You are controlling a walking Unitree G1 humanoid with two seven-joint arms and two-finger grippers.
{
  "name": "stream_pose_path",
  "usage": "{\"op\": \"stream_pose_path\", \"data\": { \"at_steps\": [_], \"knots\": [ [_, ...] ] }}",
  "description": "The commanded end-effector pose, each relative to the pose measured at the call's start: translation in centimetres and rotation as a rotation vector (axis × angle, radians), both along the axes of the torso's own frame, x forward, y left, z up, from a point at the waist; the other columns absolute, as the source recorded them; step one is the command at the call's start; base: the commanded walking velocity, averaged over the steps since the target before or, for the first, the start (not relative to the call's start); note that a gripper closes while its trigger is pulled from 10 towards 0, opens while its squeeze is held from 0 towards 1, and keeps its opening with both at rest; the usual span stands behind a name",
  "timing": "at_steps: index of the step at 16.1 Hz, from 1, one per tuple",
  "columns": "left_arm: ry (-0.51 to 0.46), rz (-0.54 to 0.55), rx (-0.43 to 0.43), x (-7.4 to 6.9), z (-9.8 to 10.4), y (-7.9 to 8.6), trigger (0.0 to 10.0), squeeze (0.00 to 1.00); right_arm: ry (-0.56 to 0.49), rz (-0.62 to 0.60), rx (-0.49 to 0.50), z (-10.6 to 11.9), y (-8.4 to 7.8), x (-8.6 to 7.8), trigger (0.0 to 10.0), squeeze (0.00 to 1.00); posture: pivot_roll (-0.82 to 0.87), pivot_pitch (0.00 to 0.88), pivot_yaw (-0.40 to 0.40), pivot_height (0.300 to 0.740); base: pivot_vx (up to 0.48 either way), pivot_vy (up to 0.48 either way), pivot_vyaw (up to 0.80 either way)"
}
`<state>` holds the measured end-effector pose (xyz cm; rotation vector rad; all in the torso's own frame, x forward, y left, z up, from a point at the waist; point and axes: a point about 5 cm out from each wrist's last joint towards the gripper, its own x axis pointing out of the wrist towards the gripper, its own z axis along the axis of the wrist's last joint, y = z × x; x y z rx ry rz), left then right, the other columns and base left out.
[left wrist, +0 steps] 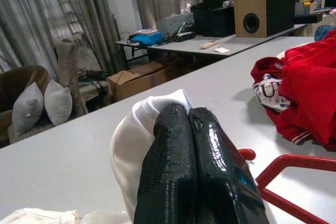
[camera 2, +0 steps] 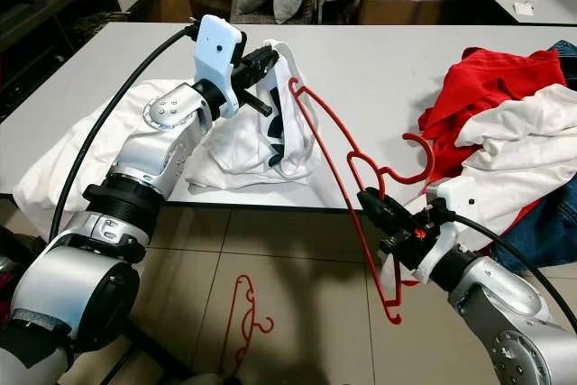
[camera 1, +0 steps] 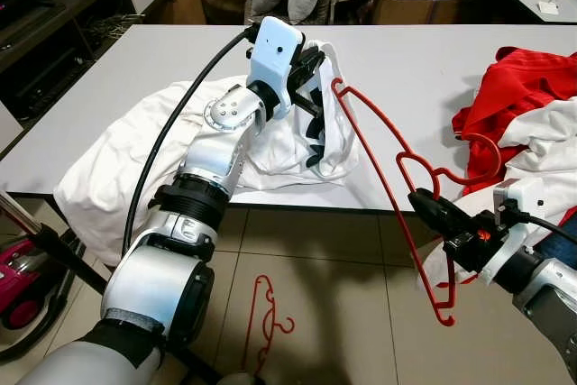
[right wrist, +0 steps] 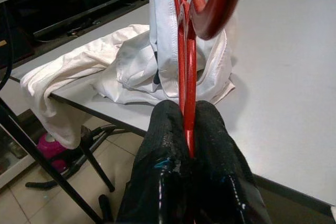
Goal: Hang hanger
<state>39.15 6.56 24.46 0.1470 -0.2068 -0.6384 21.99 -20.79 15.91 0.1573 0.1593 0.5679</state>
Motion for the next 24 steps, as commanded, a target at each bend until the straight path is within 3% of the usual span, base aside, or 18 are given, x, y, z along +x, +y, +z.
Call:
{"op": "stream_pose_path", "data": {
  "at_steps": [1,20,21,22,24],
  "knots": [
    [-0.034,-0.007,0.005,0.0,1.0,-0.1,0.0,0.00,0.014,0.005,-0.015,-0.1,0.1,0.1,10.0,0.00,-0.11,0.024,0.082,0.740,0.000,0.000,0.00],
    [-0.041,-0.024,0.016,-0.1,1.0,-0.2,0.0,0.00,0.013,0.003,-0.016,-0.2,0.2,0.1,10.0,0.00,-0.11,0.024,0.084,0.740,0.000,0.000,0.00],
    [-0.062,-0.054,0.193,-0.8,-0.3,1.2,0.0,0.00,-0.084,-0.023,-0.020,1.7,0.3,1.2,10.0,0.00,-0.09,0.000,0.077,0.740,0.000,0.000,0.00],
    [-0.064,-0.064,0.266,-1.1,-1.0,1.9,0.0,0.00,-0.126,-0.034,-0.019,2.5,0.4,1.6,10.0,0.00,-0.09,0.000,0.077,0.740,0.000,0.000,0.00],
    [-0.063,-0.063,0.267,-1.0,-0.9,1.9,0.0,0.00,-0.127,-0.031,-0.018,2.6,0.4,1.6,10.0,0.00,-0.09,0.000,0.077,0.740,0.000,0.000,0.00]
  ]
}}
